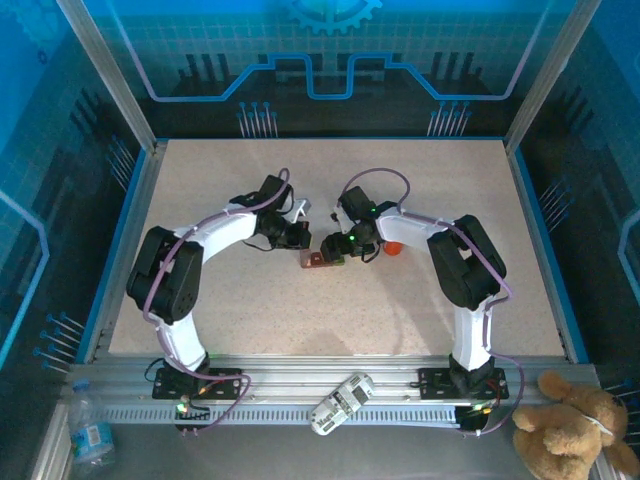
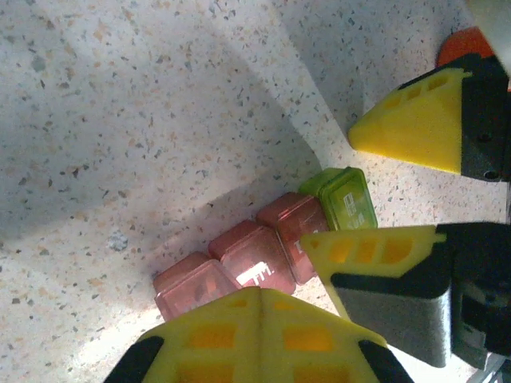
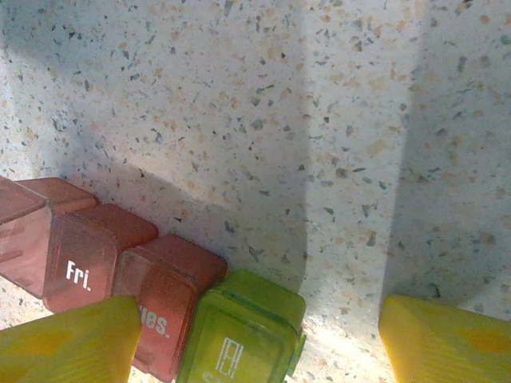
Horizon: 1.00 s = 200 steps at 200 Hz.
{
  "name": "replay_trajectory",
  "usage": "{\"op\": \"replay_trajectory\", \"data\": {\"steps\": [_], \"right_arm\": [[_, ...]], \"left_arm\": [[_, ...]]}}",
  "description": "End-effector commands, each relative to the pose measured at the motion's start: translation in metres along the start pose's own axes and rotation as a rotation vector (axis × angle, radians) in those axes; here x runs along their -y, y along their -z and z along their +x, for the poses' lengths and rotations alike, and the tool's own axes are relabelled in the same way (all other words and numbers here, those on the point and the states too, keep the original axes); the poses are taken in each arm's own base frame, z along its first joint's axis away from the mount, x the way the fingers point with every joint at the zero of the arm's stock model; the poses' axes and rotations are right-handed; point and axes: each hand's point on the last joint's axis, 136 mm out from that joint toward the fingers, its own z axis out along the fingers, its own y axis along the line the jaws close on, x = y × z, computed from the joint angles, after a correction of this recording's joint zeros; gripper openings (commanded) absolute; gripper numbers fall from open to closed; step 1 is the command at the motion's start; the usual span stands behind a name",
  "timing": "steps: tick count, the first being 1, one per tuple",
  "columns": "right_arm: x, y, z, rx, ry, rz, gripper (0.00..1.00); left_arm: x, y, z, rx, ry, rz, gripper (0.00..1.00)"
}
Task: Sort the pills into containers
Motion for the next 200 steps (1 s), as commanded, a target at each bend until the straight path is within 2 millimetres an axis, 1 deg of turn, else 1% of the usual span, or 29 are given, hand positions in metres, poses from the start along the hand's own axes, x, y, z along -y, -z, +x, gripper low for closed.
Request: {"op": "replay_trajectory", "data": {"steps": [1, 20, 76, 148, 200], "right_arm": [[0.014, -0.015, 0.012, -0.046, -0.039, 0.026, 0.80], [0.014, -0.015, 0.012, -0.046, -0.039, 0.026, 0.80], [0.015, -0.016, 0.013, -0.051, -0.043, 0.025, 0.80], [0.014, -0.016, 0.011, -0.051, -0.045, 0.021, 0.80], [0.014, -0.017, 0.012, -0.053, -0.046, 0.021, 0.80]], "left_arm": [[0.004, 0.003, 0.013, -0.018, 0.010, 0.017, 0.00], [0.003, -0.001, 0.021, -0.029, 0.015, 0.015, 0.00], [0.000, -0.012, 0.034, -0.052, 0.029, 0.014, 0.00], [-0.009, -0.024, 0.039, -0.067, 0.040, -0.008, 0.00], [-0.017, -0.032, 0.046, -0.088, 0.050, -0.030, 0.00]]}}
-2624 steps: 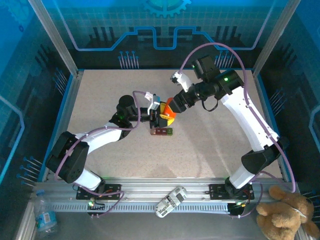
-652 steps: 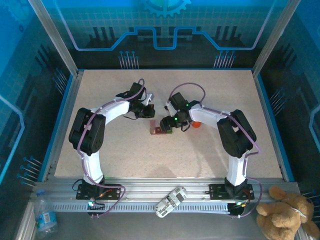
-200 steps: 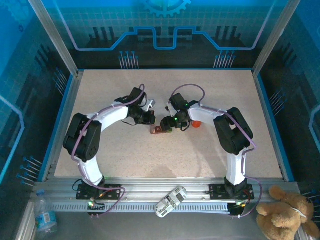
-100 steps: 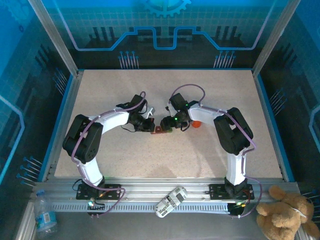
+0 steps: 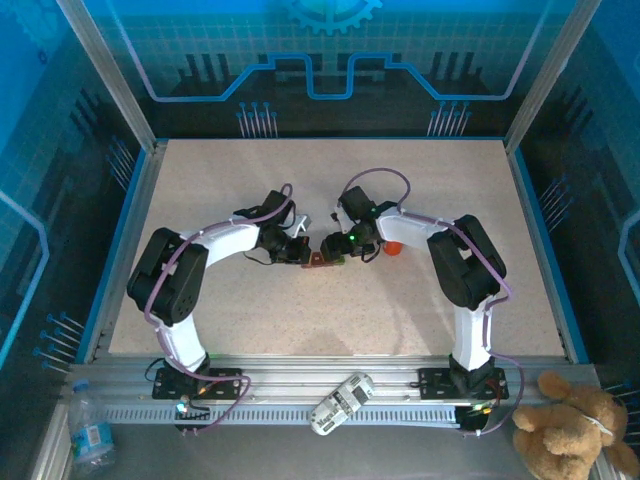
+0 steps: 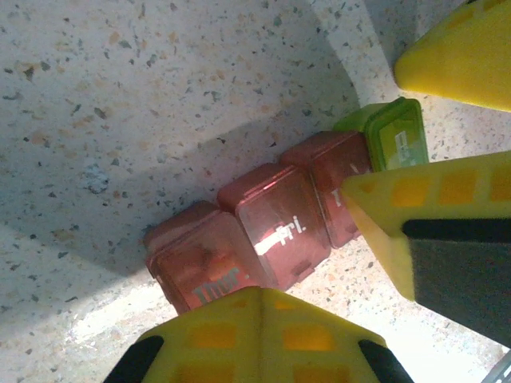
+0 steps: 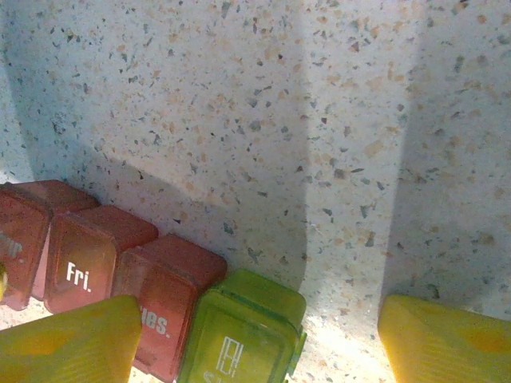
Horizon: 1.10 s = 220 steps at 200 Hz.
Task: Sort the pills into containers
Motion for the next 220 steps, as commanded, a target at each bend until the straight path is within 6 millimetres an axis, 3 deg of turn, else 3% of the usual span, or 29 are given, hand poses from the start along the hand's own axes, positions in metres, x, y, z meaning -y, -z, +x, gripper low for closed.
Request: {"op": "replay_trajectory", "data": {"steps": [1, 74, 112, 157, 191, 220], "right_arm": [[0.014, -0.016, 0.012, -0.053, -0.039, 0.023, 0.80], [0.013, -0.017, 0.011, -0.053, -0.039, 0.020, 0.80], [0.011, -0.014, 0.006, -0.049, -0.036, 0.013, 0.80], [-0.001, 0.014, -0.021, 0.004, -0.010, -0.011, 0.80], [-0.012, 0.052, -0.050, 0.095, -0.018, -0.060, 0.80], [-0.012, 0.092, -0.066, 0.192, -0.032, -0.069, 0.80]], "left_arm": [[-0.009, -0.011, 0.012, -0.036, 0.025, -0.021, 0.00], [-0.018, -0.018, 0.016, -0.043, 0.036, -0.050, 0.00], [-0.009, -0.005, -0.001, 0.018, 0.007, -0.047, 0.00], [0.013, 0.037, -0.048, 0.217, -0.050, -0.051, 0.02], [0.026, 0.082, -0.081, 0.422, -0.070, -0.052, 0.04], [0.029, 0.119, -0.094, 0.583, -0.089, -0.067, 0.09]]}}
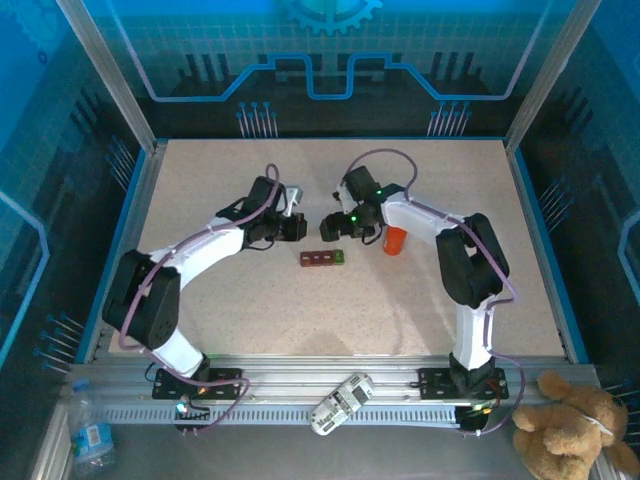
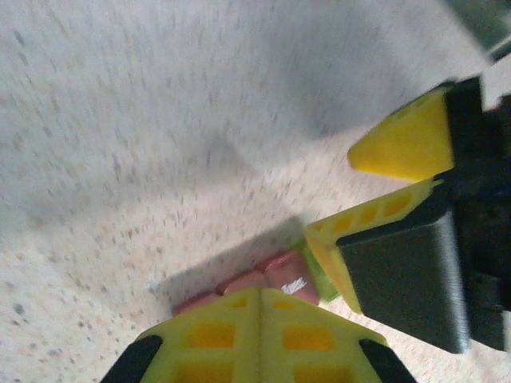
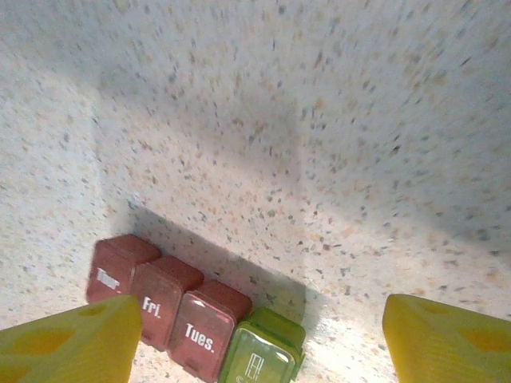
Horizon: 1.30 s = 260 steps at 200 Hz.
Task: Sort the pills into containers
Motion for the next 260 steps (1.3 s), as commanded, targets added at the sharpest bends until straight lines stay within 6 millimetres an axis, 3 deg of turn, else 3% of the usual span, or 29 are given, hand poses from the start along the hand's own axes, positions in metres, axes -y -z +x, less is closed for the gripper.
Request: {"op": "replay_trajectory", "data": {"steps": [1, 27, 60, 72, 79, 82, 84, 113, 133, 170, 192, 215, 240, 260], "right_arm": [[-0.009, 0.050, -0.023, 0.100, -0.008, -0.031, 0.80], [0.008, 0.099, -0.036, 0.239, -0.051, -0.022, 0.81], [0.058, 0.159, -0.033, 0.401, -0.156, 0.053, 0.84], [0.078, 0.179, -0.029, 0.459, -0.199, 0.082, 0.86], [0.090, 0.188, -0.025, 0.487, -0.227, 0.106, 0.89], [0.095, 0.191, -0.022, 0.495, -0.238, 0.116, 0.91], [0.099, 0.194, -0.021, 0.503, -0.245, 0.123, 0.91], [0.142, 0.225, -0.002, 0.598, -0.320, 0.276, 1.00], [0.173, 0.238, 0.014, 0.627, -0.368, 0.428, 1.00], [0.219, 0.241, 0.040, 0.695, -0.438, 0.633, 1.00], [0.235, 0.217, 0.055, 0.700, -0.409, 0.680, 1.00], [0.248, 0.198, 0.065, 0.721, -0.389, 0.711, 1.00], [0.257, 0.181, 0.068, 0.761, -0.334, 0.739, 1.00], [0.254, 0.174, 0.058, 0.868, -0.236, 0.743, 1.00]], "left_arm": [[0.001, 0.032, -0.042, 0.205, -0.010, -0.021, 0.09], [-0.005, 0.066, -0.055, 0.349, -0.031, -0.037, 0.17], [-0.015, 0.104, -0.060, 0.479, -0.064, -0.075, 0.39], [-0.022, 0.113, -0.059, 0.506, -0.073, -0.104, 0.57], [-0.026, 0.118, -0.058, 0.517, -0.078, -0.124, 0.79], [-0.027, 0.120, -0.058, 0.523, -0.081, -0.131, 0.95], [-0.029, 0.122, -0.057, 0.526, -0.082, -0.138, 0.98], [-0.047, 0.138, -0.055, 0.584, -0.113, -0.242, 0.99], [-0.058, 0.147, -0.051, 0.640, -0.161, -0.307, 0.99], [-0.090, 0.160, -0.034, 0.802, -0.298, -0.451, 0.99], [-0.132, 0.160, -0.016, 0.808, -0.190, -0.527, 0.99], [-0.165, 0.150, 0.000, 0.817, -0.127, -0.569, 0.99], [-0.178, 0.127, 0.005, 0.796, -0.159, -0.579, 0.99], [-0.186, 0.114, 0.010, 0.838, -0.146, -0.567, 0.99]]}}
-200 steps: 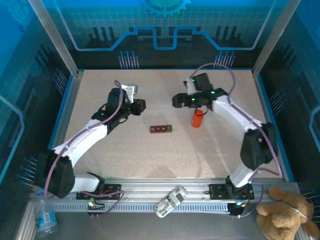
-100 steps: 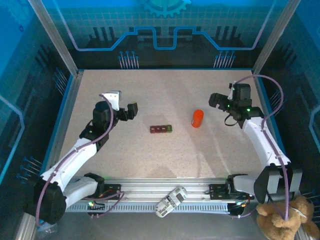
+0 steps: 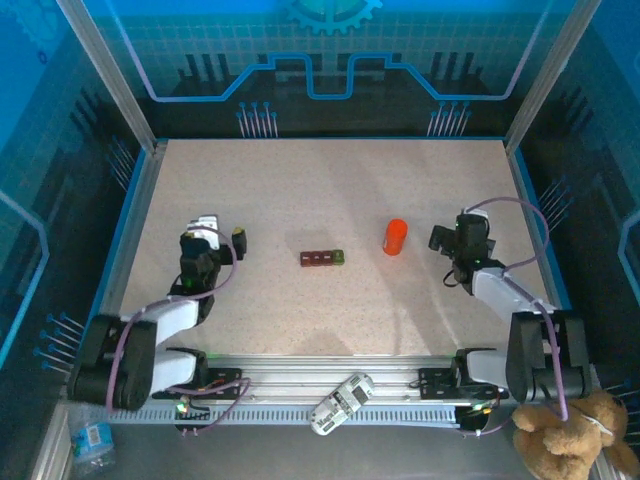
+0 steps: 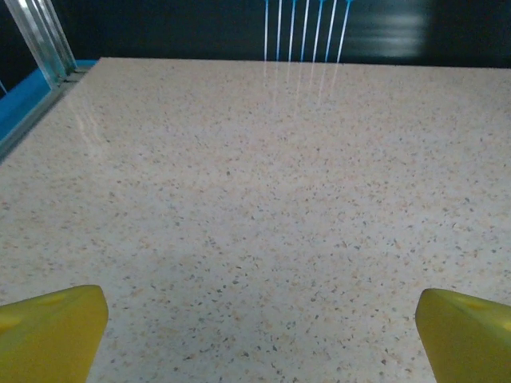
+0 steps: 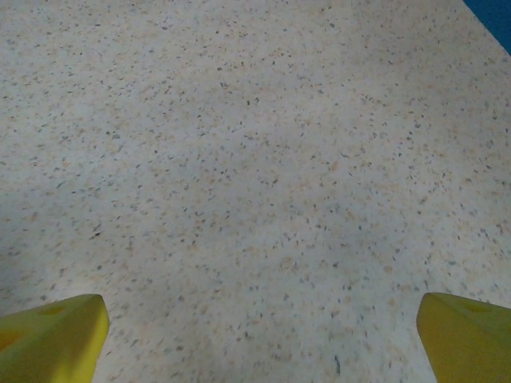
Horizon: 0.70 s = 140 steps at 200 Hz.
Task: Sort the pills into containers
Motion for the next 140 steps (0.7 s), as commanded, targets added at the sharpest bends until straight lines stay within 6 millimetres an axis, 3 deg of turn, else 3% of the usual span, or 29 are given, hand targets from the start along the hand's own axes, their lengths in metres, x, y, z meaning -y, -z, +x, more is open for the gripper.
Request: {"op": "replay_trajectory", "data": {"steps": [1, 20, 38, 67, 140], "right_arm": [[-0.010, -0.003, -0.038, 0.258, 0.032, -0.021, 1.00], [-0.029, 0.001, -0.043, 0.332, 0.103, -0.108, 1.00], [-0.038, 0.001, -0.040, 0.418, 0.136, -0.144, 1.00], [-0.064, -0.012, -0.024, 0.335, 0.229, -0.227, 1.00], [-0.061, -0.017, -0.027, 0.348, 0.222, -0.203, 1.00]], "left_arm": [[-0.001, -0.004, -0.016, 0.168, 0.022, 0.004, 0.99], [0.000, -0.010, 0.000, 0.184, 0.023, 0.016, 0.99], [0.007, -0.023, -0.002, 0.128, 0.002, 0.038, 0.99], [0.020, -0.040, 0.003, 0.022, -0.037, 0.094, 0.99], [0.013, -0.047, 0.003, -0.034, 0.052, 0.169, 0.99]]}}
